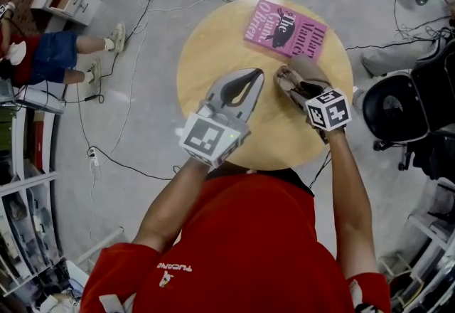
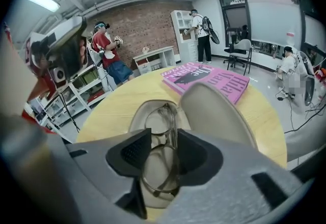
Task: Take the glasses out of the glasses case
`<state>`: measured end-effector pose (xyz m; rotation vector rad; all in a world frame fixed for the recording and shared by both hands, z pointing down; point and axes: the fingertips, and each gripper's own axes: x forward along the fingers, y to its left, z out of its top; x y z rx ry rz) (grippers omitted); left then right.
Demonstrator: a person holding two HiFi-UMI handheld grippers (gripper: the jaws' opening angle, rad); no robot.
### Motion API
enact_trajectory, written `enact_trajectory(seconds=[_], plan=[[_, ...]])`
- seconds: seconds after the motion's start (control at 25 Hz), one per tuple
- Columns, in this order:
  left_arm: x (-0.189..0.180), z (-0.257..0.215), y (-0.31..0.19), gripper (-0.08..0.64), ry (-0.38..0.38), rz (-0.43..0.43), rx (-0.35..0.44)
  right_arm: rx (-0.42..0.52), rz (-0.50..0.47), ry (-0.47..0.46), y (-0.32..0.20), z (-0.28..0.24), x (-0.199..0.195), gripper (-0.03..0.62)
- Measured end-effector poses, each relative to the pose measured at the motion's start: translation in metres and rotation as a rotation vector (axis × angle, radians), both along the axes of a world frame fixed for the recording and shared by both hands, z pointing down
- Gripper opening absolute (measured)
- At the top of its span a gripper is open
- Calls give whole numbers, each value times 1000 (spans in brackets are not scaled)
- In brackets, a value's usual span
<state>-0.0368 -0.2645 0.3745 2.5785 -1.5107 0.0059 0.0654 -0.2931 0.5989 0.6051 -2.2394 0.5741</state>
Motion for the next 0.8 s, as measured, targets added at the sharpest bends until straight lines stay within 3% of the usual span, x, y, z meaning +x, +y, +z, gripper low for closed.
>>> enact_trajectory(seconds=[0.28,0.44,0.8], plan=[[-1,10,3,11,1,18,60,-14,-68,17,9,0,-7,114],[-1,9,7,11,-1,23,36,4,-87,7,15,-7,-11,63],[-3,9,12,11,11,26,27,30,-106,-18,29,-17,-19,32]])
